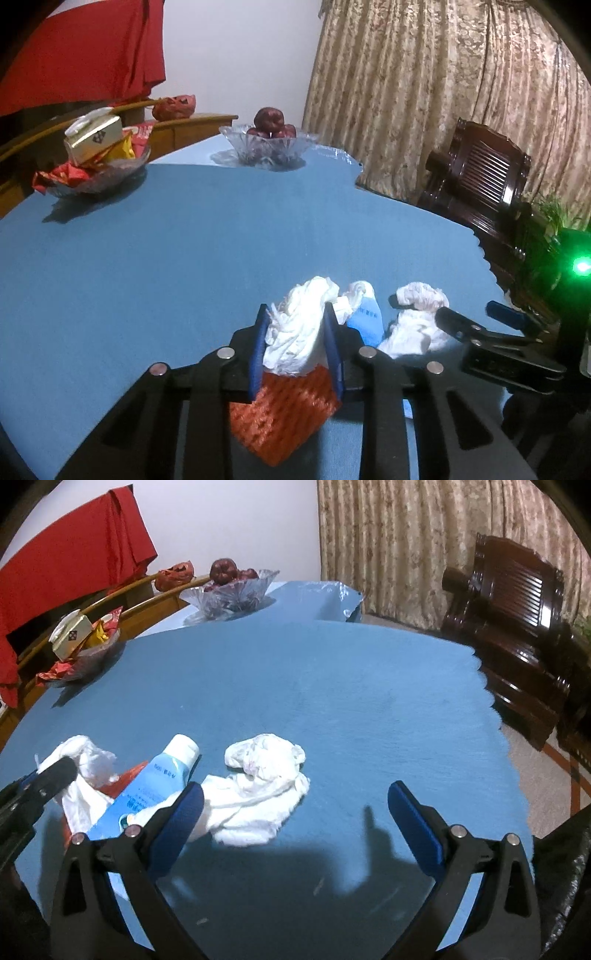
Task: Collect trash
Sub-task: 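Grasp a white tissue with the left gripper while the right grasps another tissue, then carry both tissues over the bin and open both grippers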
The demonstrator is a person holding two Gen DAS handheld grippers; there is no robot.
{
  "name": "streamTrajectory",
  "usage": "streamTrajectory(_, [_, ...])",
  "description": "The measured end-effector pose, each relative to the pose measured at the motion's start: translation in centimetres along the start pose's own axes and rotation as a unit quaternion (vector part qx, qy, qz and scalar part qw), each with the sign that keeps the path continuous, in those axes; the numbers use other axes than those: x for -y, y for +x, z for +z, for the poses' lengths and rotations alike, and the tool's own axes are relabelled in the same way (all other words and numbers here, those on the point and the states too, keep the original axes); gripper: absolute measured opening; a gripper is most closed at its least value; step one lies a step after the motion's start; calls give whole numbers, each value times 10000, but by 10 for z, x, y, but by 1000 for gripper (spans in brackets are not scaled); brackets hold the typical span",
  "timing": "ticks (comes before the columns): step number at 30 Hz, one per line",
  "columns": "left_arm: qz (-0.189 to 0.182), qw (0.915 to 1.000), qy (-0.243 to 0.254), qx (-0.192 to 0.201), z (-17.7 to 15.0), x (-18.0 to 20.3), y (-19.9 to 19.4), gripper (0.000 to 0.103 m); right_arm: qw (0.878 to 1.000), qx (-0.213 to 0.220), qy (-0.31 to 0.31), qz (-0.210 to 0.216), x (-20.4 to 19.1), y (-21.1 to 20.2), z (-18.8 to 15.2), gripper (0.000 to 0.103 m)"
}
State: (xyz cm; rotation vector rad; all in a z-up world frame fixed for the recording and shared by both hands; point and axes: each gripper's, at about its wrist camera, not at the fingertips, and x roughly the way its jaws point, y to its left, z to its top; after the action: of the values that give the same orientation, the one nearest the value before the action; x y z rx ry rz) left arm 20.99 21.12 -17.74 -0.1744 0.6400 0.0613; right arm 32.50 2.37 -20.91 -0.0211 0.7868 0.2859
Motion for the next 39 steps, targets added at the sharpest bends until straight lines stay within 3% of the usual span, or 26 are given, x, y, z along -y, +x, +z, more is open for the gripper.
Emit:
streamTrajectory(4, [41,10000,-19,-47,2,0,5,28,9996,-244,-84,63,-6,13,4,75])
streamTrajectory(6, [58,10000,-16,-61,2,1,6,28,9990,-410,-132,157,-9,19,3,58])
streamTrajectory(10, [100,9999,16,-61,1,3,3,28,9973,-625,-162,359,-16,24,-1,35])
streamTrajectory(12, [116,9999,37,-57,2,4,2,28,9968,-632,-156,458,-16,23,-1,17])
streamTrajectory(15, [134,9999,69,-28,4,6,-2,28,9965,-607,-131,560,-15,18,-2,6])
streamTrajectory(26, [114,9991,318,247,20,32,-37,28,9982,74,36,594,6,-49,8,4])
streamTrajectory(39, [-255,9969,563,495,26,82,-89,28,9965,631,132,536,35,-141,8,4])
